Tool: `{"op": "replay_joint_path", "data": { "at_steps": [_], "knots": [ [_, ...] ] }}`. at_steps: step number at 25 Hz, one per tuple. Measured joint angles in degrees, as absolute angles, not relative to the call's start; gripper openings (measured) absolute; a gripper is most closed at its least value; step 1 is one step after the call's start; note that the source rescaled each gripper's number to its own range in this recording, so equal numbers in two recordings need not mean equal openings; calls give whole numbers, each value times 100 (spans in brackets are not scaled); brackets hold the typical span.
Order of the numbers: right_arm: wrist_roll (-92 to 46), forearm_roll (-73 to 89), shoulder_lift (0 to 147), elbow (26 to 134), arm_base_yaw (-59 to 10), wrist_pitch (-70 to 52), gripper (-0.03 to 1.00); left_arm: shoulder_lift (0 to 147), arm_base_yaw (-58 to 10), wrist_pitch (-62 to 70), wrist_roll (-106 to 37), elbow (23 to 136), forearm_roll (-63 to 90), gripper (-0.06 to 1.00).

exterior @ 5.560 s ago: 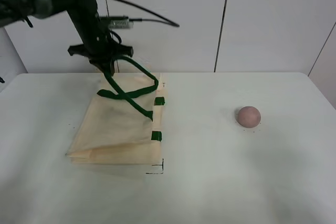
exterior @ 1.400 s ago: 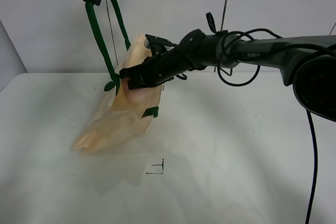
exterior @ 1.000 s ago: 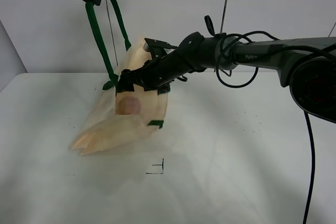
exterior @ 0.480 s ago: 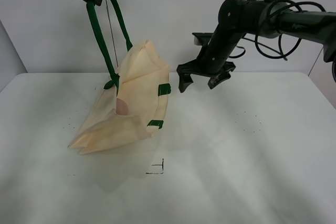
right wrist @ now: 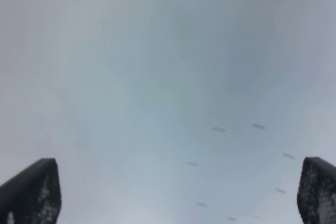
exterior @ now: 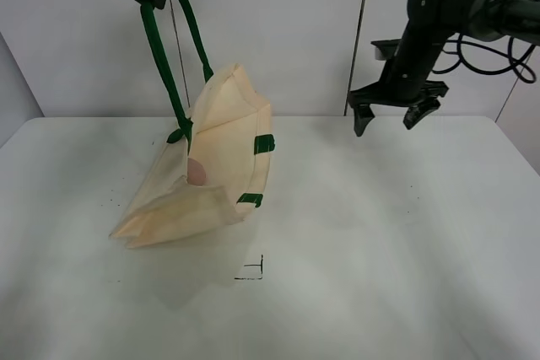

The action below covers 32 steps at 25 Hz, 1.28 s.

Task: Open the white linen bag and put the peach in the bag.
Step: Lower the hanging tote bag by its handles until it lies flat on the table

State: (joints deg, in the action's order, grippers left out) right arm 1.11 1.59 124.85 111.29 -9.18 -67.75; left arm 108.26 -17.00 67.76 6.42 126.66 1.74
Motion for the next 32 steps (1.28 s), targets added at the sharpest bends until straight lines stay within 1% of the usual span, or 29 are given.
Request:
{"op": "replay_joint_path", "data": {
  "at_steps": [2,5,11,15,17,21,27,32],
  "knots": [
    [111,129,12485,11129,-594,-6850,100,10826,-1700,6776,642,12666,178,0],
    [105,117,12485,11129,-337,-6931,100,10826,-1700,6776,642,12666,181,0],
    [93,157,12473,11114,-364,-6931,100,10826,-1700,6776,642,12666,181,0],
    [37,176,12134,10704,-399,-6926,100,10826,-1700,6776,642,12666,181,0],
    [0,176,11771,10283,-399,-6926,100,10826,-1700,6776,642,12666,181,0],
    [0,176,10644,9063,-399,-6930,100,10826,-1700,6776,642,12666,181,0],
    [0,176,8272,6876,-399,-6938,100,10826,-1700,6776,642,12666,186,0],
    [75,176,6207,5254,-399,-6949,100,10826,-1700,6776,642,12666,186,0]
  ]
}}
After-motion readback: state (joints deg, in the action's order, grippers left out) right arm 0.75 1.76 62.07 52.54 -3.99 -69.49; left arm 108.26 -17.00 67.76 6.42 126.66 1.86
